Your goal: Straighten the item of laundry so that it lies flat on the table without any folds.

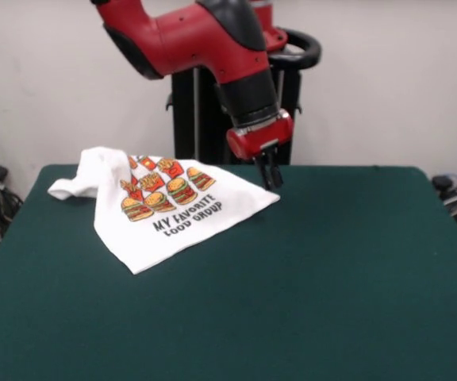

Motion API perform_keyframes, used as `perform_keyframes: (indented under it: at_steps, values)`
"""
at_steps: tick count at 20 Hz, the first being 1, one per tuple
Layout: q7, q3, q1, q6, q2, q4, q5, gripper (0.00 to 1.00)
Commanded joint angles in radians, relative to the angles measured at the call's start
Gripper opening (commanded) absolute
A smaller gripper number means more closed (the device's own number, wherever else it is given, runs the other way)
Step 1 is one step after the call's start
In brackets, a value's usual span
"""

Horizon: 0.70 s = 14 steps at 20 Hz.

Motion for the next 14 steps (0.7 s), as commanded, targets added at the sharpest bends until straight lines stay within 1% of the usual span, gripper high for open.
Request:
perform_keyframes:
  at_steps: [1, 6, 11, 12, 14]
  values:
    - [0.131, -0.148, 0.110, 0.148, 0.096, -0.169, 0.027, 0.00]
    - [0.134, -0.206, 0.156, 0.144, 0.109, -0.188, 0.021, 0.00]
    - [0.137, -0.225, 0.175, 0.120, 0.116, -0.196, 0.010, 0.00]
    - [0.137, -0.227, 0.176, 0.113, 0.117, -0.197, 0.007, 1.00]
    - [0.137, -0.234, 0.184, 0.105, 0.115, -0.199, 0.005, 1.00]
